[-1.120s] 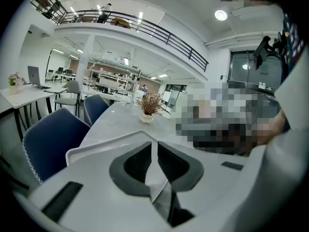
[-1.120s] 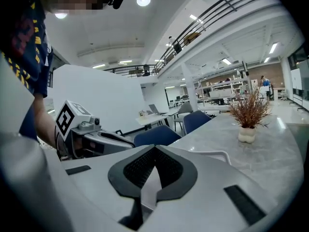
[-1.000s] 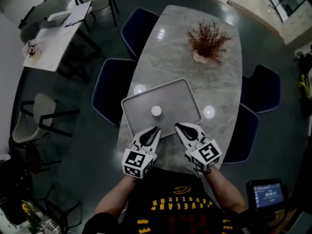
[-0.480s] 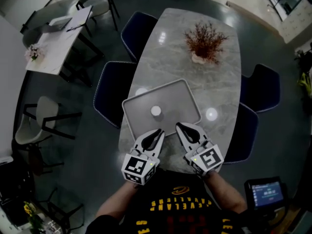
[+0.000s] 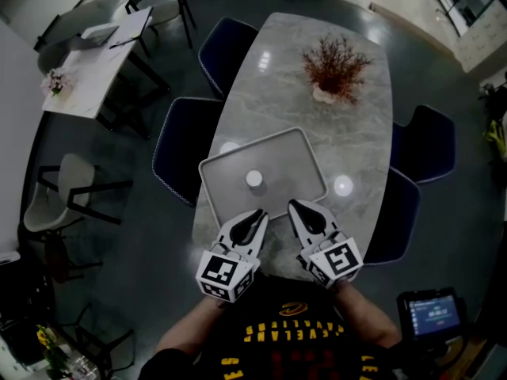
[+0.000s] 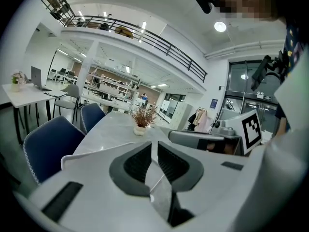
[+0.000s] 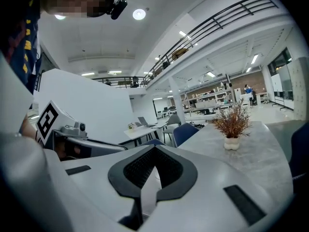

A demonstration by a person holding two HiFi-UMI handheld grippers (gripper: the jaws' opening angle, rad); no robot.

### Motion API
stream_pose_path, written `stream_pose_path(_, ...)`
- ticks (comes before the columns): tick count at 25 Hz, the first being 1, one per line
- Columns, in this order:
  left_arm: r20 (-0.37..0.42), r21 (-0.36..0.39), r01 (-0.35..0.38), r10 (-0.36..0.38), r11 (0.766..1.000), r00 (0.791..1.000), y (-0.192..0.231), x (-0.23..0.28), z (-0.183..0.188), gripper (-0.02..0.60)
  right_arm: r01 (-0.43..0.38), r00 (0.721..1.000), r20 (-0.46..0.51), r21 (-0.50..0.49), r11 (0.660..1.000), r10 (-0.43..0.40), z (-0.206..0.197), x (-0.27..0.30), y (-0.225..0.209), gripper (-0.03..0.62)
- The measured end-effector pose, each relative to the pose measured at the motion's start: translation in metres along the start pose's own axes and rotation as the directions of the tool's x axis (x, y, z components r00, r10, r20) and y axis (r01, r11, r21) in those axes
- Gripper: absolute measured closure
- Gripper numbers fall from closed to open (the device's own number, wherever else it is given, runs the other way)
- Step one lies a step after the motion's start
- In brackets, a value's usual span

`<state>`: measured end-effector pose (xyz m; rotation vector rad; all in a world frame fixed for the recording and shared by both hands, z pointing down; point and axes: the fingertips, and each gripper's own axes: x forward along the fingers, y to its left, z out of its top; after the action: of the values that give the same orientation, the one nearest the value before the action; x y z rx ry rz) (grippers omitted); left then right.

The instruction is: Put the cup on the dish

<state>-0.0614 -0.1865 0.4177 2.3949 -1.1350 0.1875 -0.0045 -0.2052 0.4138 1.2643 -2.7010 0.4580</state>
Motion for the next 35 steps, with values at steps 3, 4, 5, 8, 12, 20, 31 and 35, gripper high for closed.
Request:
stream_pose_path(3, -0.012, -0.008, -0.002, 0.002, 1.000, 1.000, 0.002, 0.003, -0.005, 0.538, 0.030, 0.999, -0.017, 0.010, 1.000, -0.030, -0.001, 0.001, -0.003, 0.588)
stream_pose_path(4, -0.015, -0.011, -0.003, 0.003, 1.000, 1.000, 0.002, 0.003, -0.006, 0.538, 0.032, 0.999, -0.016, 0.014, 0.999, -0.032, 0.000, 0.001, -0.003, 0.588)
stream_pose_path(5, -0.016, -0.012, -0.003, 0.003, 1.000, 1.000, 0.003, 0.003, -0.006, 0.538, 0.029, 1.000, -0.009, 0.016, 0.999, -0.029, 0.001, 0.001, -0.002, 0.588)
stream_pose_path(8, -0.019, -0.013, -0.005, 0.005, 1.000, 1.000, 0.003, 0.004, -0.006, 0.538, 0.004, 1.000, 0.029, -0.001, 1.000, -0.004, 0.007, 0.002, 0.000, 0.588)
stream_pose_path(12, -0.022, -0.010, -0.007, 0.007, 1.000, 1.000, 0.004, 0.004, -0.006, 0.538, -0.001, 0.999, 0.052, -0.011, 1.000, 0.002, 0.011, 0.000, 0.001, 0.588)
stream_pose_path(20, -0.011, -0.006, -0.003, 0.003, 1.000, 1.000, 0.004, 0.004, 0.000, 0.538, -0.020, 0.998, 0.055, -0.014, 1.000, 0.021, 0.014, 0.002, 0.007, 0.588)
stream_pose_path(31, -0.015, -0.009, -0.005, 0.005, 1.000, 1.000, 0.005, 0.002, -0.002, 0.538, -0.023, 0.999, 0.035, -0.026, 0.999, 0.024, 0.009, 0.002, 0.009, 0.588)
stream_pose_path(35, -0.013, -0.009, -0.001, 0.000, 1.000, 1.000, 0.005, 0.002, 0.000, 0.538, -0.018, 0.998, 0.055, -0.028, 0.999, 0.019, 0.016, 0.002, 0.010, 0.588)
